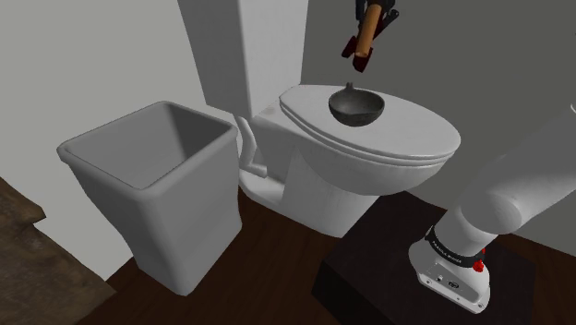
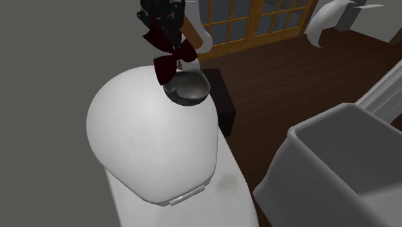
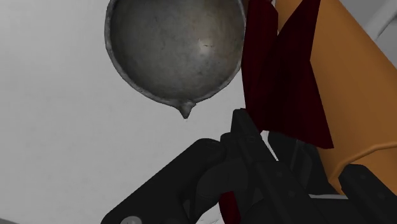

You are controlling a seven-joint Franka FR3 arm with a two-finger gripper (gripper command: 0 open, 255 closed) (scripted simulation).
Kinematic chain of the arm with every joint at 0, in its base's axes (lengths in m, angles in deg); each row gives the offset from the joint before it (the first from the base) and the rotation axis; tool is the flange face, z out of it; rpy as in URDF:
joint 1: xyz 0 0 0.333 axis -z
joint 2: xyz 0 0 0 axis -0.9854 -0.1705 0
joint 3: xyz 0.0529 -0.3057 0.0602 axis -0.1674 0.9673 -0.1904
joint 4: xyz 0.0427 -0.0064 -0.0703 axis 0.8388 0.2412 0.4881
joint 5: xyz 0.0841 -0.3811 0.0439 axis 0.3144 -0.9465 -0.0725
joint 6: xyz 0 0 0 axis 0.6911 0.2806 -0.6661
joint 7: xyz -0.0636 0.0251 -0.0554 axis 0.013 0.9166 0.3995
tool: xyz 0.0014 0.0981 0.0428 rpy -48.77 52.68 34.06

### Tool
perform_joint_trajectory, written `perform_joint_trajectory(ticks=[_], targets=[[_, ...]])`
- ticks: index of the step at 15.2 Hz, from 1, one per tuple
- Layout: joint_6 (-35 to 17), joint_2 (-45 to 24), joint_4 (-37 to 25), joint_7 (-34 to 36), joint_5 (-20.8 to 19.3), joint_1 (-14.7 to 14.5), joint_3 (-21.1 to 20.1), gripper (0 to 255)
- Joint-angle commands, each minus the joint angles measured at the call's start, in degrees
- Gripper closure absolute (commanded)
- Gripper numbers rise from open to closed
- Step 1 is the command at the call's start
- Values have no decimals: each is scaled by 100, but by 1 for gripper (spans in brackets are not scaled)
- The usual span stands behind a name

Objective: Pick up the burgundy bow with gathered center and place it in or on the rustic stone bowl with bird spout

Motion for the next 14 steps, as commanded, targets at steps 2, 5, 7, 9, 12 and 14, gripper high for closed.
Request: perform_joint_trajectory(ticks=[2, 5, 7, 9, 12, 14], targets=[[2, 709, 661, 137, -111, -6, -112, 255], [-143, 944, 1033, 136, -143, 11, -155, 255], [-295, 1008, 1252, 105, -155, 19, -165, 255], [-446, 1067, 1464, 73, -165, 26, -174, 255], [-669, 1146, 1771, 26, -177, 37, -185, 255], [-817, 1192, 1968, -7, -184, 44, -191, 255]])
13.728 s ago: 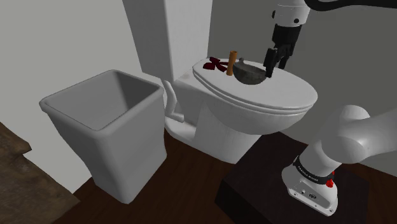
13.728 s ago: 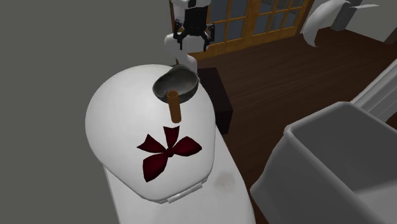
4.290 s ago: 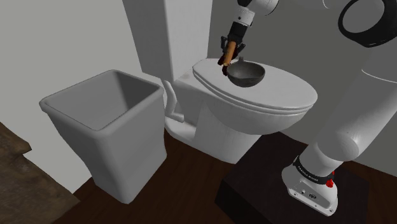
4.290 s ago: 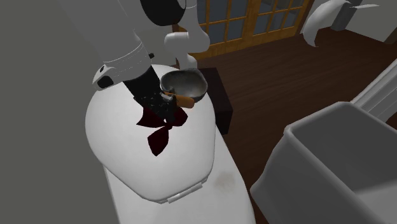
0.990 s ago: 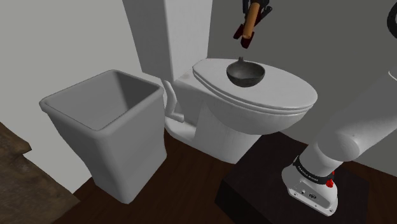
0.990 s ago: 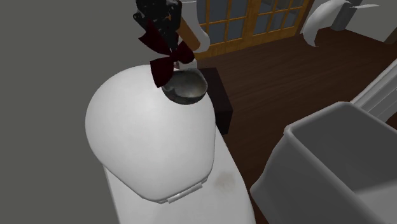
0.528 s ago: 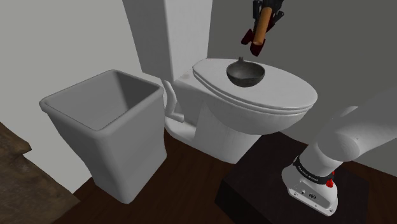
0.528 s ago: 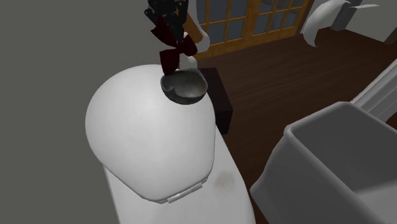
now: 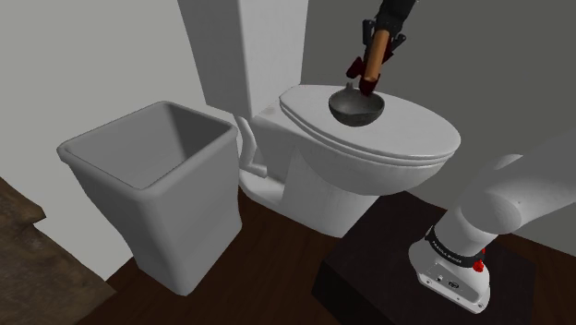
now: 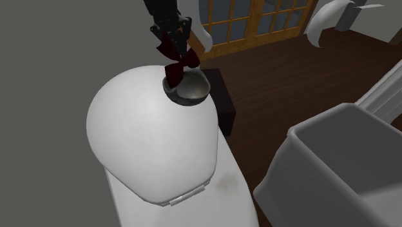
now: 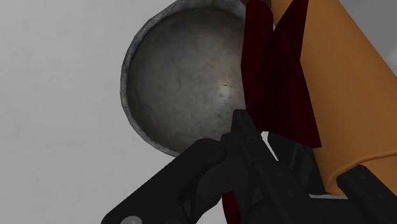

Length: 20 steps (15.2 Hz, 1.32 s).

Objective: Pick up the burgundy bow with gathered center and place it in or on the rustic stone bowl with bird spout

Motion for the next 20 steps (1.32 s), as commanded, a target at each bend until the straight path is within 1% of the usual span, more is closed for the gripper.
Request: perform_joint_trajectory(ticks=[1, 4, 11, 12, 17, 20], targets=[[-151, 55, 207, -35, -8, 8, -6, 255], [-345, 105, 455, -78, -13, 17, -12, 255], [-345, 105, 455, -78, -14, 15, -11, 255], [-343, 103, 451, -77, -13, 15, -11, 0], [-345, 105, 455, -78, -14, 15, -11, 0], [229, -63, -268, -81, -26, 29, 102, 0]])
